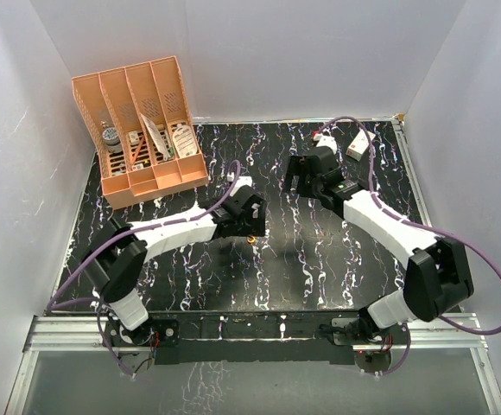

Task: Put the keys on the keyring

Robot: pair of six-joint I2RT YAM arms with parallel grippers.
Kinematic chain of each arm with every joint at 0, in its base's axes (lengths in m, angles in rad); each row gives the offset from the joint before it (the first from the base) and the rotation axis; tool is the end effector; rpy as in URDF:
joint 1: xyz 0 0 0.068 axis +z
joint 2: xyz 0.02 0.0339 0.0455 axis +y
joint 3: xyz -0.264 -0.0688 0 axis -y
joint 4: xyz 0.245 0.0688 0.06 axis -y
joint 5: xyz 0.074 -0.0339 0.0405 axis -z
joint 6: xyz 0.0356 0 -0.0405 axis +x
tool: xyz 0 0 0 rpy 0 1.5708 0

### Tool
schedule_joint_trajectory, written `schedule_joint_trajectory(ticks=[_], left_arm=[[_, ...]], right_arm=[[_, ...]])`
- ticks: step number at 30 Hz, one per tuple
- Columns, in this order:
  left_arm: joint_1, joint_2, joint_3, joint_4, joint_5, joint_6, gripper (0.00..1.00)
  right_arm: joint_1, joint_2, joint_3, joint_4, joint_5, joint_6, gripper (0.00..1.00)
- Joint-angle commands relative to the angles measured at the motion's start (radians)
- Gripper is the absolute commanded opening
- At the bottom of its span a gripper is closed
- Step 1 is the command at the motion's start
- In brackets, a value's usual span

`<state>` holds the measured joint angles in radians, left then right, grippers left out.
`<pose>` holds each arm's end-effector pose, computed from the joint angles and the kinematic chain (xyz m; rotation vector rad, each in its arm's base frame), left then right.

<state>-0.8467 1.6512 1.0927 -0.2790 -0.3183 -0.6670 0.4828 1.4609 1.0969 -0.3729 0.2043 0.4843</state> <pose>0.2421 -0.2570 0.2176 0.0674 2.3809 -0.3494 0.2885 0.1431 0.2716 0.1062 2.3009 0.2650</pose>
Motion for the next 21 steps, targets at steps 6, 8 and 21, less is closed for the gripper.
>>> schedule_joint_trajectory(ticks=[6, 8, 21], left_arm=[[-0.044, 0.103, 0.103, -0.084, -0.098, -0.003, 0.87], [-0.053, 0.126, 0.117, -0.097, -0.114, -0.002, 0.87], [-0.067, 0.162, 0.119, -0.094, -0.159, 0.002, 0.83]], right_arm=[[-0.051, -0.119, -0.026, 0.068, -0.027, -0.023, 0.85], [-0.057, -0.127, -0.029, 0.068, -0.033, -0.024, 0.86], [-0.076, -0.137, -0.048, 0.08, -0.064, -0.023, 0.85]])
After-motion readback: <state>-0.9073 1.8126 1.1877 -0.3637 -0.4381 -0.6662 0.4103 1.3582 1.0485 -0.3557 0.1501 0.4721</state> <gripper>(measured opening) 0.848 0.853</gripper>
